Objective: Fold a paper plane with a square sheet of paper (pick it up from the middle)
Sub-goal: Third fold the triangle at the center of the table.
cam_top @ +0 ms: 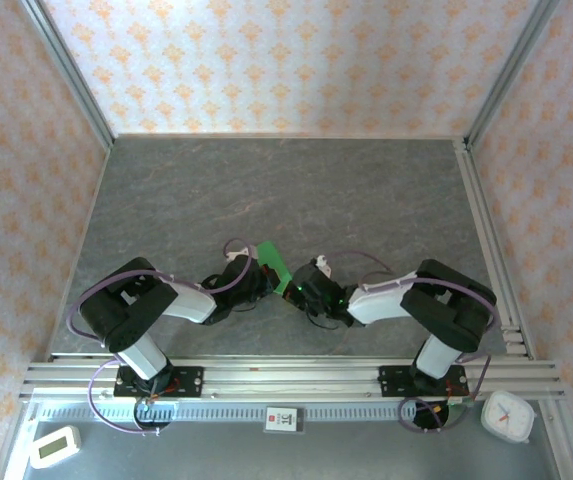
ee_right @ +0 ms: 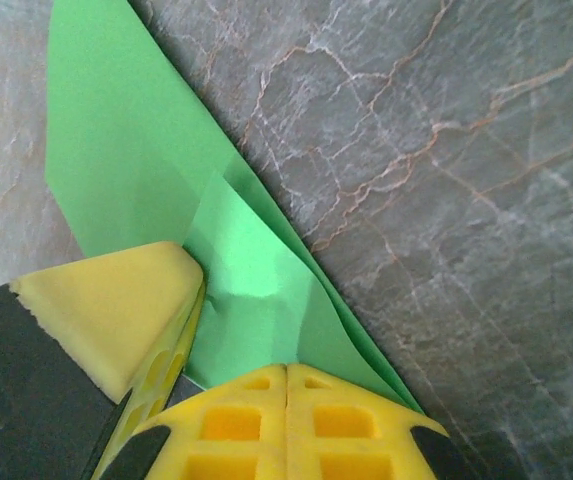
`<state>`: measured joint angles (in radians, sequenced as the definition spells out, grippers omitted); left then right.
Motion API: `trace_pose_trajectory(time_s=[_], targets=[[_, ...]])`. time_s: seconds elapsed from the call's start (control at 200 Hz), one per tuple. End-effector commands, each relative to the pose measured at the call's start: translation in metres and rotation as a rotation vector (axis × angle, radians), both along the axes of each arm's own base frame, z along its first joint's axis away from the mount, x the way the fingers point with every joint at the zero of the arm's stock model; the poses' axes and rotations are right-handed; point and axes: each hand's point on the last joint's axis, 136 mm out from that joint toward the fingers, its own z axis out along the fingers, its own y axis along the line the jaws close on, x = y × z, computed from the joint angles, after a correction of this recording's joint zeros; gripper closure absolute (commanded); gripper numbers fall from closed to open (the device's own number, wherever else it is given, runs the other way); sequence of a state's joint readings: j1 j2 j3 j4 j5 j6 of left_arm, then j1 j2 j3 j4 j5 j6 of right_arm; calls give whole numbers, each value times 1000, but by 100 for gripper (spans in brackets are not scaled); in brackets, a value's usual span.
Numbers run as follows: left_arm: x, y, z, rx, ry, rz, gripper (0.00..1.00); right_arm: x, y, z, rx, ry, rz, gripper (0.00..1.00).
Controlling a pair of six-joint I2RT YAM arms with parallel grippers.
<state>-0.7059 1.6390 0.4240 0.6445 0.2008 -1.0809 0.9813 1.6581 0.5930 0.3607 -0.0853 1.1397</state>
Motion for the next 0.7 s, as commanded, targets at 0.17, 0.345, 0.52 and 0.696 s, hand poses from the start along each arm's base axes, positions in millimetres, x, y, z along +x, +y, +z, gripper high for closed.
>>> trace_pose_trajectory(time_s=[0.17, 0.345, 0.52, 0.696], targets=[[-34, 37, -57, 184, 194, 32, 100, -28, -81, -57, -399, 147, -80, 100], [-34, 38, -58, 185, 196, 34, 100, -36, -107, -59, -418, 133, -127, 100], [-34, 39, -58, 189, 196, 34, 100, -47, -140, -67, -411, 159, -183, 100], [-35, 40, -59, 189, 197, 34, 100, -47, -156, -59, -410, 155, -209, 100]])
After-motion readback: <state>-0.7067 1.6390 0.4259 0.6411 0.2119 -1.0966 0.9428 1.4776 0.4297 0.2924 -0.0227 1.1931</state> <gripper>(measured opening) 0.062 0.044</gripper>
